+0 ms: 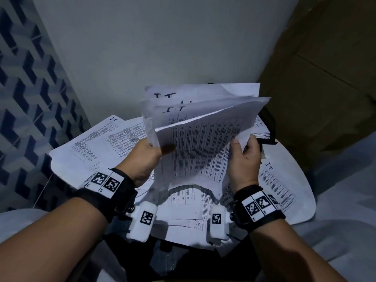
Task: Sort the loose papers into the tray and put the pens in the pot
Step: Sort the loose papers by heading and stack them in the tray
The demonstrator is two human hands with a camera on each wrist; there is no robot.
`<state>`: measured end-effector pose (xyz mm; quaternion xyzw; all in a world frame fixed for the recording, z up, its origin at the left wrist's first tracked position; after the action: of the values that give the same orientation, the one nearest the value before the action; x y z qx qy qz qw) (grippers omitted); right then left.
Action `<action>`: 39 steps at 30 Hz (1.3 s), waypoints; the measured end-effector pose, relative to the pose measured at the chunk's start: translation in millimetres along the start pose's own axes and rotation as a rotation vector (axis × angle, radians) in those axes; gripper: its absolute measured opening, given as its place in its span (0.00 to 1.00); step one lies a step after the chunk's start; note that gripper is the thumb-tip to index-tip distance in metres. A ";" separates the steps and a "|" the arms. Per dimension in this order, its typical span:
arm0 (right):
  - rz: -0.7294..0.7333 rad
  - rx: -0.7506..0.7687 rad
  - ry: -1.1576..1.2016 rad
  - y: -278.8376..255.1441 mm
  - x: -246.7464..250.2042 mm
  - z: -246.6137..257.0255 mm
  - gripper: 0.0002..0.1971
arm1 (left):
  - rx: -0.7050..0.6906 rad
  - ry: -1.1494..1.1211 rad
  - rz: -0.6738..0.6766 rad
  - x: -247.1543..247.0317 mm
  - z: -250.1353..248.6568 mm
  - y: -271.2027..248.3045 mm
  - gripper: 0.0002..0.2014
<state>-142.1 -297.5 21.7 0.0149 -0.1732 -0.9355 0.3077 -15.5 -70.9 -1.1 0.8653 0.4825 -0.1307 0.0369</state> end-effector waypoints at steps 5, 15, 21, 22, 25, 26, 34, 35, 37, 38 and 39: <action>0.077 -0.112 0.043 -6.9 -2.9 -17.5 0.10 | 0.005 0.186 -0.019 11.5 -0.8 3.1 0.19; 0.172 -0.202 0.159 -13.0 -20.4 -20.7 0.18 | -0.136 0.236 0.043 0.0 -13.8 -2.0 0.24; 0.210 -0.234 0.079 -12.7 -24.8 -28.1 0.14 | -0.079 0.226 -0.065 5.0 -6.0 2.5 0.11; 0.210 -0.258 0.058 -12.7 -24.5 -34.8 0.12 | -0.075 0.223 -0.086 6.4 -7.0 2.5 0.11; 0.151 -0.348 0.018 -15.8 -17.3 -50.4 0.13 | -0.052 0.123 -0.201 18.4 -15.2 2.5 0.09; 0.136 -0.356 -0.038 -15.8 -12.5 -55.0 0.16 | -0.050 0.073 -0.229 22.3 -19.7 2.6 0.09; 0.303 -0.910 0.267 -53.9 -30.0 -134.1 0.30 | -0.050 -0.211 -0.359 46.3 -40.0 3.9 0.17; 0.330 -0.926 0.310 -59.1 -38.1 -135.1 0.21 | -0.048 -0.213 -0.366 47.1 -40.1 3.8 0.17; 0.382 -0.921 0.343 -64.7 -49.9 -136.1 0.09 | -0.055 -0.191 -0.377 47.2 -41.8 3.4 0.15; 0.388 -0.911 0.350 -65.0 -52.9 -136.2 0.09 | -0.063 -0.163 -0.380 48.3 -43.6 3.6 0.12; 0.399 -0.899 0.363 -64.2 -55.5 -134.3 0.09 | -0.073 -0.123 -0.371 46.5 -46.5 2.7 0.08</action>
<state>-115.7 -259.4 -130.3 0.0098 0.3021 -0.8229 0.4811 18.9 -25.1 31.4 0.7501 0.6349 -0.1702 0.0729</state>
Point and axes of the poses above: each hand's wrist, its own y-axis towards the middle knuckle, its own x-axis out of the back of the hand, z = x × y, the point moved 8 cm from there along y, towards the middle knuckle, and after that the axes turned 7 degrees about -y, right-handed, at the moved point
